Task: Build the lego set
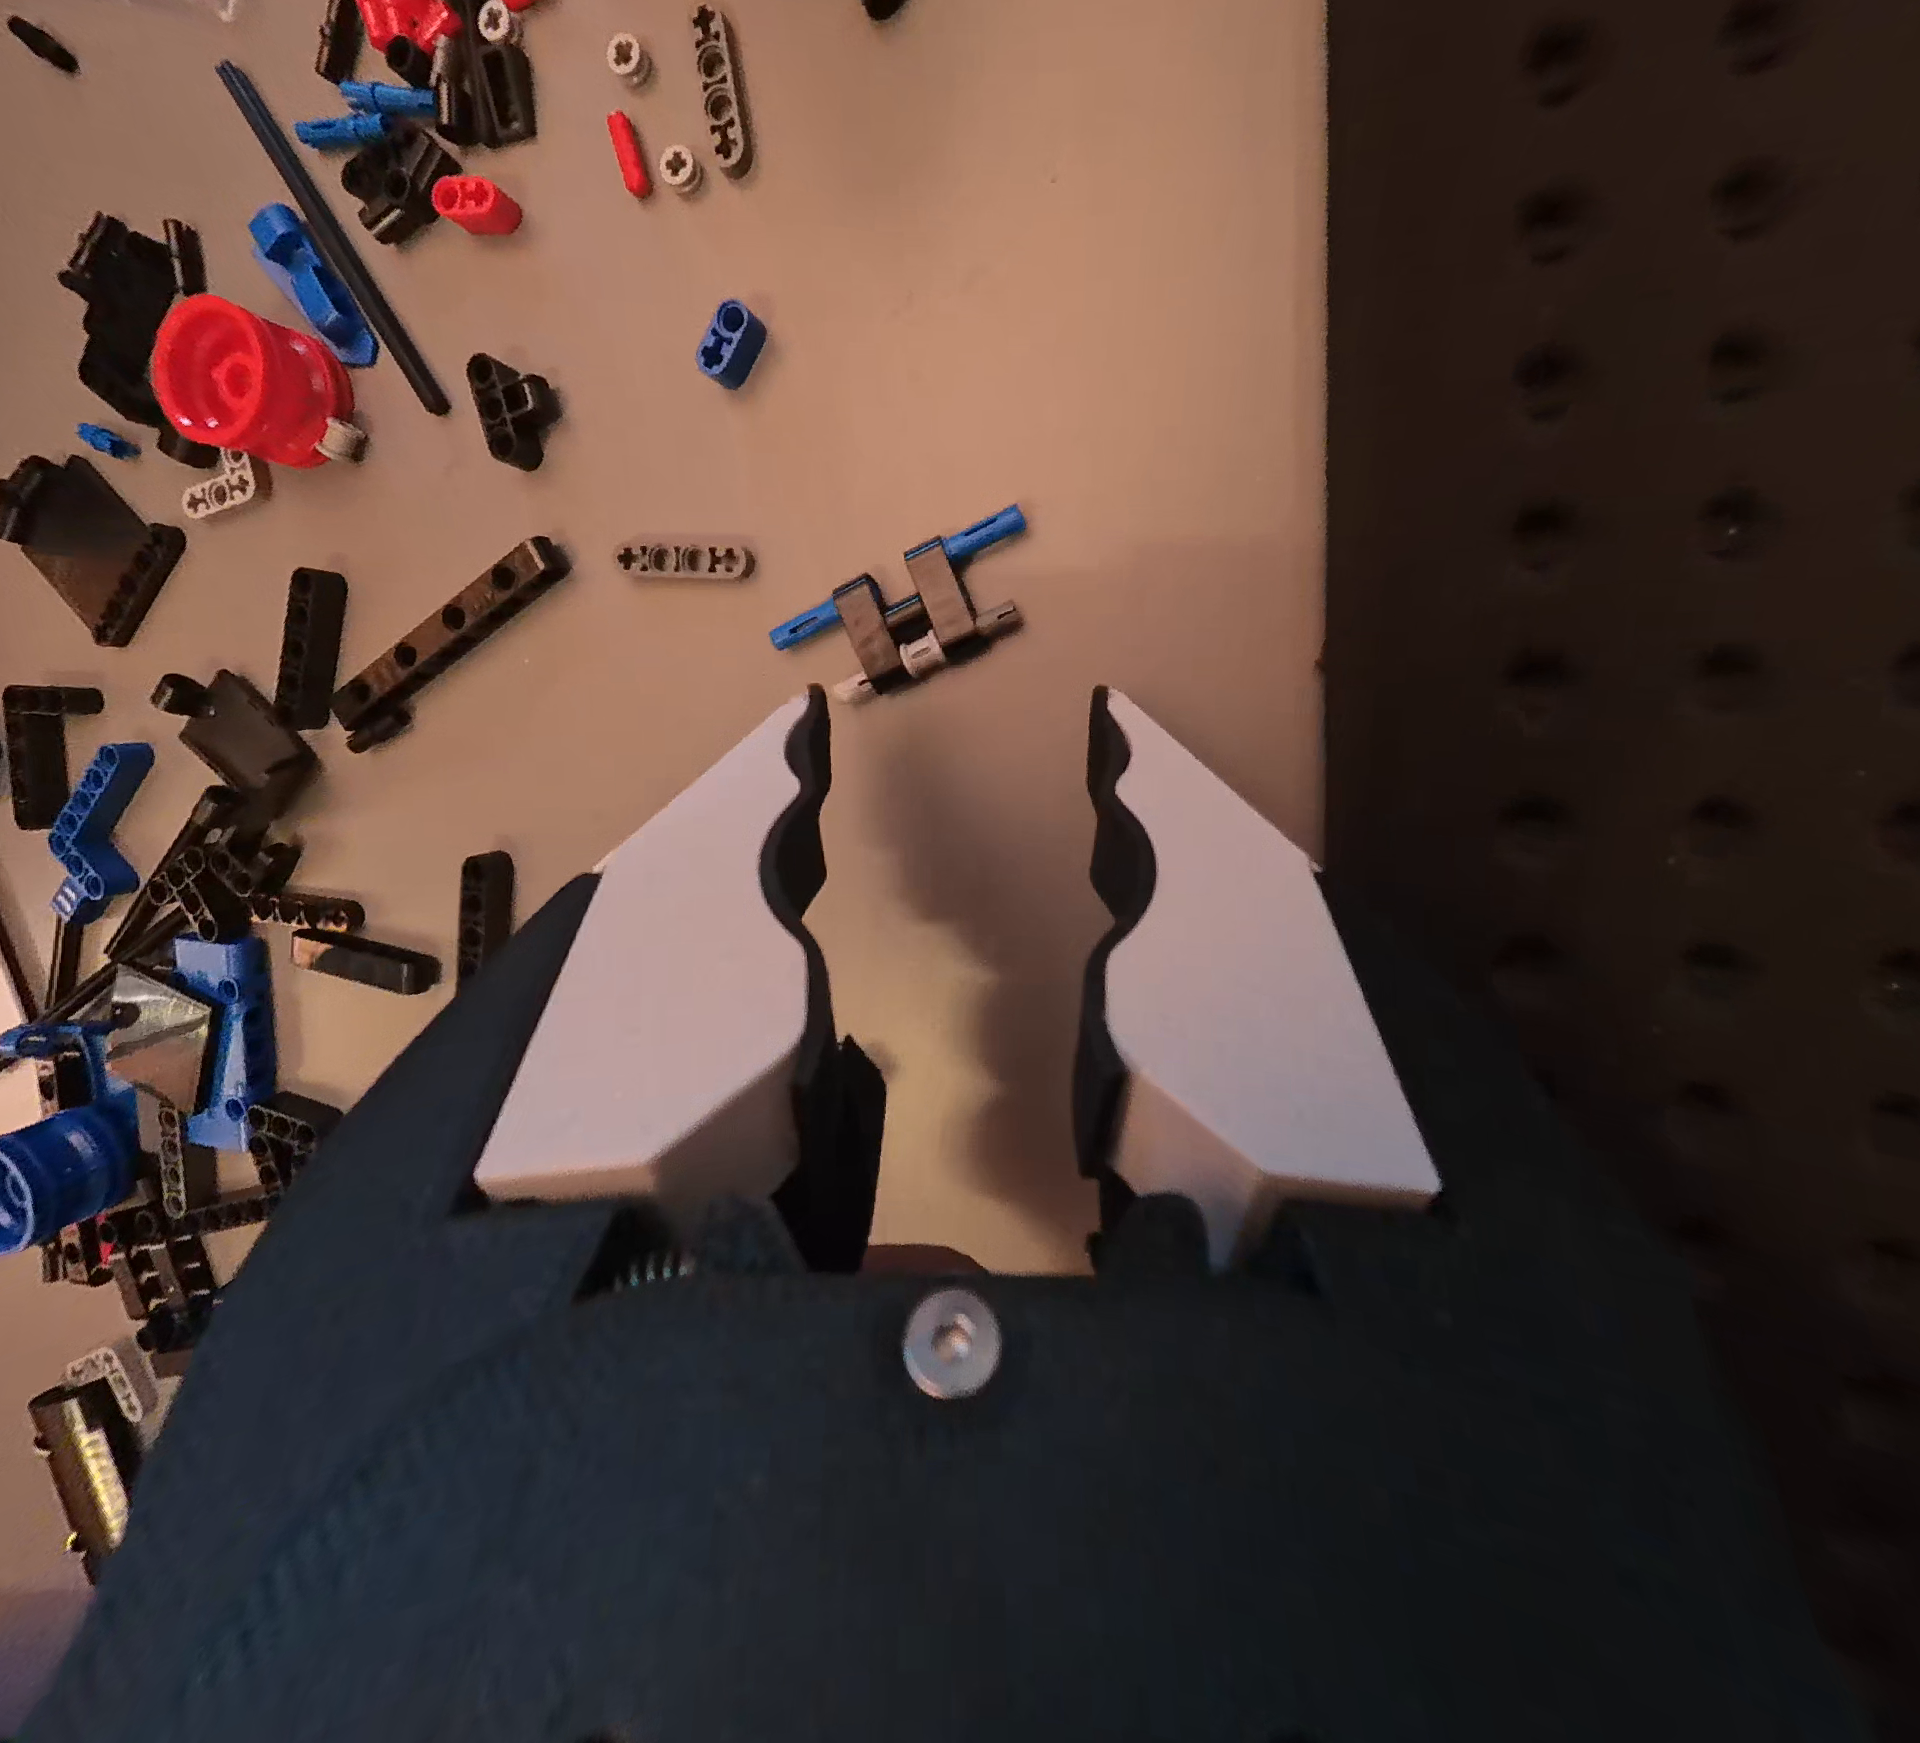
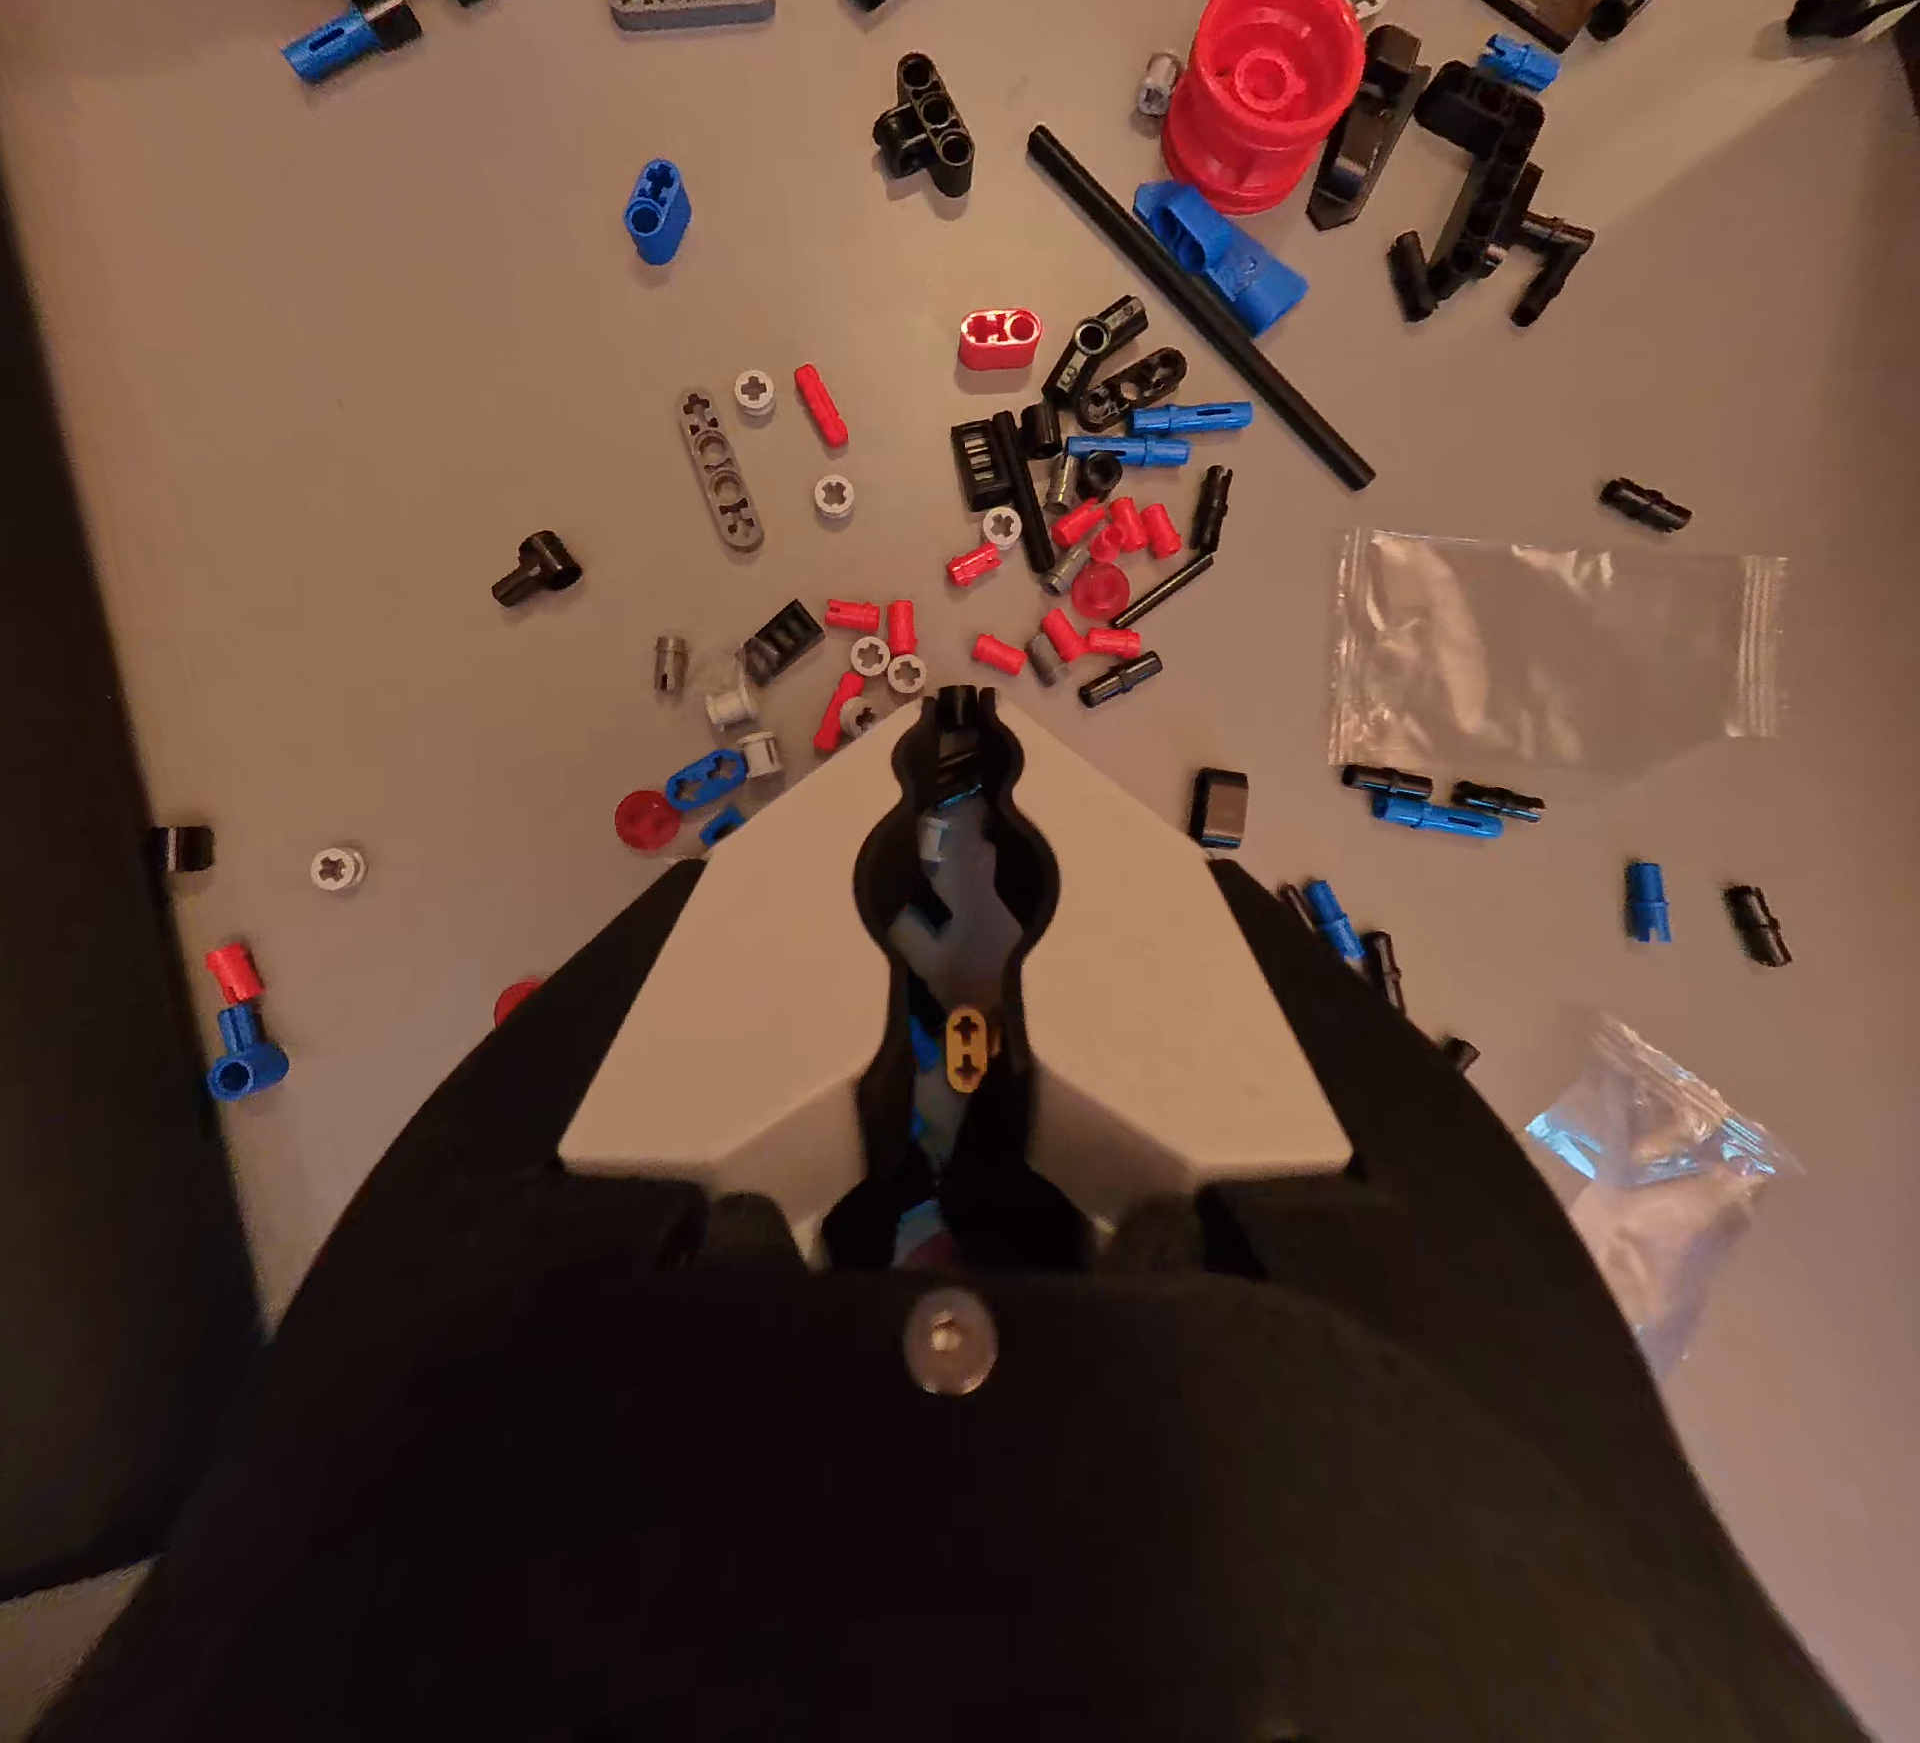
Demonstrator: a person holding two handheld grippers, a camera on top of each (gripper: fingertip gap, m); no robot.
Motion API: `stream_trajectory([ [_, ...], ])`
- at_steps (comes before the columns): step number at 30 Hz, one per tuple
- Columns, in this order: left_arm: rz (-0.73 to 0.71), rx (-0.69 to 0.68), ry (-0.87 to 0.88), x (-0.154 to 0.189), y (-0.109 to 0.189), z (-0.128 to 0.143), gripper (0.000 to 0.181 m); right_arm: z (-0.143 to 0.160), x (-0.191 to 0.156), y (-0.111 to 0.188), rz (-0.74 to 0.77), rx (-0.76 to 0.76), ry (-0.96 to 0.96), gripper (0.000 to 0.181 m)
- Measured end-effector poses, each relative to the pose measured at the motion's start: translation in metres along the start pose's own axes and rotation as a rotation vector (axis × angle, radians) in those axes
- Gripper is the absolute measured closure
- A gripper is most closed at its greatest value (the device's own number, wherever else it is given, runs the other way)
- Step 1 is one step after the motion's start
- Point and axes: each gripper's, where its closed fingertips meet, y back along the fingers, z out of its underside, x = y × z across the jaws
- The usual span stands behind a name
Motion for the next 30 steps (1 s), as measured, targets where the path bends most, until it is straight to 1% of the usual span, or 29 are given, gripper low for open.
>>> stream_trajectory([
  [3,-0.026,0.034,0.036,-0.002,0.004,-0.008,0.134,-0.006,-0.001,0.004,0.018,0.030,-0.002,0.178],
  [6,-0.089,0.065,0.133,-0.005,0.006,-0.014,0.137,-0.014,-0.007,0.008,0.038,0.046,0.025,0.177],
  [9,-0.152,0.050,0.220,-0.009,-0.001,-0.009,0.140,-0.026,-0.013,0.011,0.041,0.085,0.042,0.177],
  [12,-0.118,0.055,0.280,-0.003,-0.009,-0.010,0.146,-0.036,-0.015,0.011,0.061,0.110,0.060,0.178],
  [14,-0.123,0.039,0.268,-0.002,-0.012,-0.010,0.152,-0.043,-0.016,0.012,0.078,0.126,0.063,0.177],
  [17,-0.133,0.014,0.226,-0.005,-0.011,-0.007,0.154,-0.051,-0.020,0.013,0.081,0.149,0.075,0.177],
  [19,-0.103,-0.027,0.117,-0.001,-0.010,0.000,0.178,-0.056,-0.025,0.013,0.070,0.160,0.084,0.177],
  [20,-0.100,-0.048,0.025,0.000,-0.009,0.004,0.181,-0.058,-0.028,0.012,0.060,0.164,0.092,0.177],
  [22,-0.081,-0.079,-0.103,-0.002,-0.006,0.011,0.181,-0.062,-0.036,0.010,0.030,0.168,0.112,0.177],
  [24,-0.052,-0.114,-0.148,-0.004,-0.001,0.017,0.181,-0.065,-0.043,0.006,0.013,0.160,0.132,0.177],
  [26,-0.078,-0.109,-0.093,-0.015,0.005,0.016,0.163,-0.070,-0.049,0.004,-0.001,0.172,0.141,0.177],
  [29,-0.053,0.019,0.116,-0.017,0.008,-0.007,0.143,-0.078,-0.061,-0.004,-0.029,0.191,0.168,0.177],
  [30,-0.044,0.027,0.162,-0.014,0.004,-0.010,0.138,-0.080,-0.064,-0.008,-0.035,0.188,0.182,0.177],
])
